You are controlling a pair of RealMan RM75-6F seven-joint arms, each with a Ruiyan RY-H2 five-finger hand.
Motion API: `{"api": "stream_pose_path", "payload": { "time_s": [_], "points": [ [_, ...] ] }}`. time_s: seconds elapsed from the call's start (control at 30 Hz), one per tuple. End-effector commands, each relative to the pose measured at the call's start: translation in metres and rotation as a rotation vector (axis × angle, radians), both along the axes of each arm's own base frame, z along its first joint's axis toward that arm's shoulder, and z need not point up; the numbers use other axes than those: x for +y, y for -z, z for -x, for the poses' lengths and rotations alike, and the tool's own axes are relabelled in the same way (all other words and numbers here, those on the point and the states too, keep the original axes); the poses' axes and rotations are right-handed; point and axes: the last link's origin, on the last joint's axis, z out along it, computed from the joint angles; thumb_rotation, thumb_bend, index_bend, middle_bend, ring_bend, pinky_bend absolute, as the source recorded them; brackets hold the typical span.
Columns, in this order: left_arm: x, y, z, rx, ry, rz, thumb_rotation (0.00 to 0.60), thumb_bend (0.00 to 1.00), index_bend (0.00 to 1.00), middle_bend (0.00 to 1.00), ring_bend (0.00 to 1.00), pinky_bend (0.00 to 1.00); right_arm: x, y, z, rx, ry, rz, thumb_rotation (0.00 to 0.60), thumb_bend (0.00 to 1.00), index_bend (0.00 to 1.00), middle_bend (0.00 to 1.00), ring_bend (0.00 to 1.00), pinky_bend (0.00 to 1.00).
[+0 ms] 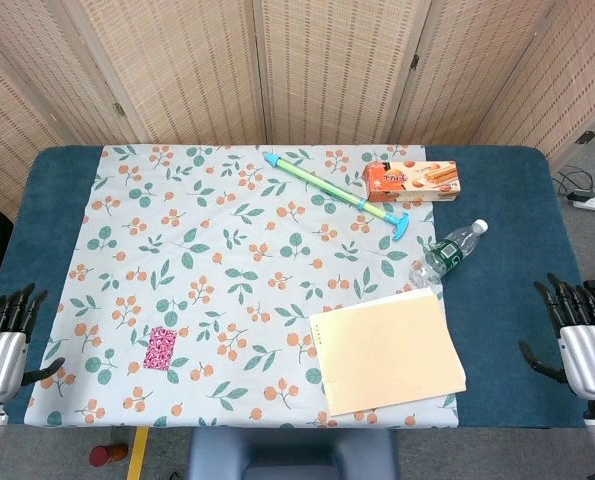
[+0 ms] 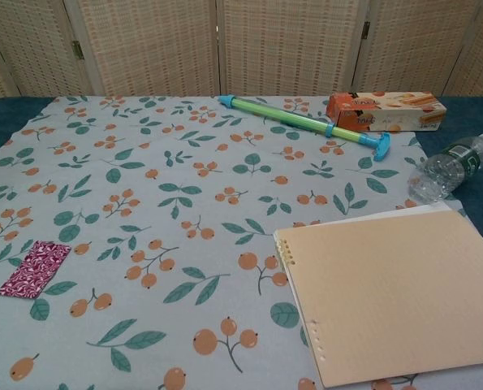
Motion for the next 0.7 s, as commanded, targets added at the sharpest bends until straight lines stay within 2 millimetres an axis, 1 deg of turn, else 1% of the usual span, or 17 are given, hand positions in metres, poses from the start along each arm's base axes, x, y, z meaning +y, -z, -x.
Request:
{"api": "stream_pose_path", "payload": {
  "time_s": [0.03,0.47,0.63,0.7],
  "points": [
    [0.0007,0.0010,-0.0009,0.002,-0.003,0.006,0.600,0.14,0.00,0.00,0.00,0.00,-0.0008,-0.0015,0.0006,0.000,0.002,0.004,0.499,0.36,0.00,0.00,0.00,0.00],
    [0.0019,0.0009,-0.0044,-0.010,0.023,0.005,0.600,0.14,0.01,0.00,0.00,0.00,-0.0018,-0.0069,-0.0003,0.000,-0.010,0.026,0.500,0.36,0.00,0.00,0.00,0.00],
    [0.0041,0.0007,-0.0086,-0.015,0.049,0.012,0.600,0.14,0.06,0.01,0.00,0.00,-0.0026,-0.0085,-0.0007,0.000,-0.013,0.032,0.499,0.36,0.00,0.00,0.00,0.00],
    [0.0057,0.0024,-0.0103,-0.013,0.060,0.059,0.600,0.15,0.08,0.01,0.00,0.00,-0.0034,-0.0105,-0.0006,0.002,-0.012,0.045,0.499,0.36,0.00,0.00,0.00,0.00]
  ]
}}
